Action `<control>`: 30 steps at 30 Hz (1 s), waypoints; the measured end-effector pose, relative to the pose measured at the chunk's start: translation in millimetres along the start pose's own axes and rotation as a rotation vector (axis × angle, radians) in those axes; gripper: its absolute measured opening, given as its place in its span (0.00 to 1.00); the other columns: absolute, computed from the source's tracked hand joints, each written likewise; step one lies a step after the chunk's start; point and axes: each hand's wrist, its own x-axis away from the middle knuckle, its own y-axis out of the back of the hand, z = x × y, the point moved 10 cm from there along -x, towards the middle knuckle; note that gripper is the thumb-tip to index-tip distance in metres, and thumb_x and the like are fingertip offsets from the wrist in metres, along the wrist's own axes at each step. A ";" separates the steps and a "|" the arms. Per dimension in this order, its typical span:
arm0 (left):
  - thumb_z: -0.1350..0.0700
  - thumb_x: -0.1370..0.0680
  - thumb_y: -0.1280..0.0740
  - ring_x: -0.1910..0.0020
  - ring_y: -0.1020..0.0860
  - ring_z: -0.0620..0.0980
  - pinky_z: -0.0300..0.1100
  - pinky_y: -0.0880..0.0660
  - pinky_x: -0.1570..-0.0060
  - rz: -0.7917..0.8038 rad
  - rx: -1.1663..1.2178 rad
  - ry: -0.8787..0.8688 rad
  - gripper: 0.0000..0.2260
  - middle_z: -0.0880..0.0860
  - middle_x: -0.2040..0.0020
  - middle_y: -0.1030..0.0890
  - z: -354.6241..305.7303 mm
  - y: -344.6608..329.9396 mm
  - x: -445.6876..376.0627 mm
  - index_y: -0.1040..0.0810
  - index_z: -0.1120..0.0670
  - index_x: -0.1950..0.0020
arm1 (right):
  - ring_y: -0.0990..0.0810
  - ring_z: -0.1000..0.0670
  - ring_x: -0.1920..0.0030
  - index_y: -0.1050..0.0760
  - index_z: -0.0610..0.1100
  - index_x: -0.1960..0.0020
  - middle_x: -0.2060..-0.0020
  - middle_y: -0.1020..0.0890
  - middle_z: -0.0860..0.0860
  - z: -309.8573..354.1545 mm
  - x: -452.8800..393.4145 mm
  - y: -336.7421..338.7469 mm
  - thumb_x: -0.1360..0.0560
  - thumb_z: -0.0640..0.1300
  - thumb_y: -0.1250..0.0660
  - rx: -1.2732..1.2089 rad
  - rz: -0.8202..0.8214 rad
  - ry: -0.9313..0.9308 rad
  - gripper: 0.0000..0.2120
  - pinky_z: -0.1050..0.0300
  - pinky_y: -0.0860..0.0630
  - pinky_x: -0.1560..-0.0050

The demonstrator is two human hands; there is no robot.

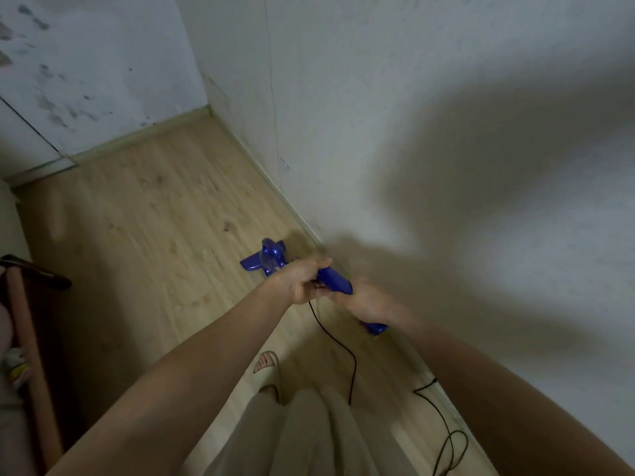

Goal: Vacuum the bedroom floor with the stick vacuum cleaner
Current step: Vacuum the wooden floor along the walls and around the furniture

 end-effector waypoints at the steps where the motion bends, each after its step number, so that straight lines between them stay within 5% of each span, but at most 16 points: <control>1: 0.59 0.20 0.36 0.58 0.24 0.52 0.46 0.25 0.46 -0.012 0.003 -0.009 0.07 0.57 0.56 0.26 -3.2 7.0 -5.3 0.30 0.59 0.55 | 0.30 0.53 0.72 0.33 0.47 0.63 0.70 0.28 0.50 2.6 -7.6 -3.4 0.20 0.51 0.39 -0.011 -0.016 0.002 0.15 0.60 0.32 0.68; 8: 0.60 0.20 0.35 0.43 0.24 0.59 0.49 0.26 0.45 -0.061 0.020 0.003 0.03 0.62 0.40 0.24 -33.5 65.5 -45.6 0.27 0.60 0.50 | 0.28 0.54 0.71 0.30 0.44 0.48 0.66 0.26 0.51 29.6 -70.8 -37.9 0.20 0.54 0.40 -0.093 -0.005 -0.060 0.12 0.64 0.33 0.74; 11: 0.60 0.21 0.34 0.38 0.25 0.61 0.52 0.26 0.40 -0.066 0.057 0.006 0.12 0.64 0.36 0.25 -52.7 93.7 -64.9 0.29 0.62 0.40 | 0.27 0.54 0.72 0.31 0.44 0.44 0.64 0.25 0.50 50.9 -99.2 -46.4 0.19 0.54 0.41 -0.134 -0.006 -0.083 0.13 0.64 0.32 0.76; 17: 0.60 0.20 0.35 0.48 0.22 0.59 0.51 0.26 0.43 -0.027 0.082 -0.026 0.10 0.62 0.47 0.23 -98.1 130.0 -90.8 0.30 0.61 0.41 | 0.26 0.50 0.75 0.35 0.44 0.43 0.62 0.24 0.45 92.9 -145.4 -49.9 0.19 0.53 0.42 -0.238 0.009 -0.091 0.12 0.58 0.28 0.76; 20: 0.60 0.21 0.35 0.45 0.23 0.60 0.51 0.25 0.43 -0.041 0.062 -0.037 0.11 0.61 0.45 0.24 -117.7 144.9 -103.0 0.30 0.61 0.40 | 0.26 0.50 0.75 0.35 0.44 0.42 0.61 0.24 0.44 108.1 -167.8 -48.8 0.19 0.53 0.41 -0.245 -0.002 -0.095 0.13 0.59 0.28 0.76; 30: 0.60 0.20 0.36 0.58 0.22 0.54 0.46 0.24 0.59 -0.061 0.041 -0.076 0.07 0.58 0.54 0.24 -148.3 170.1 -126.8 0.31 0.60 0.46 | 0.27 0.53 0.73 0.33 0.42 0.41 0.64 0.26 0.49 133.0 -210.8 -49.1 0.19 0.52 0.41 -0.201 -0.049 -0.058 0.15 0.62 0.31 0.76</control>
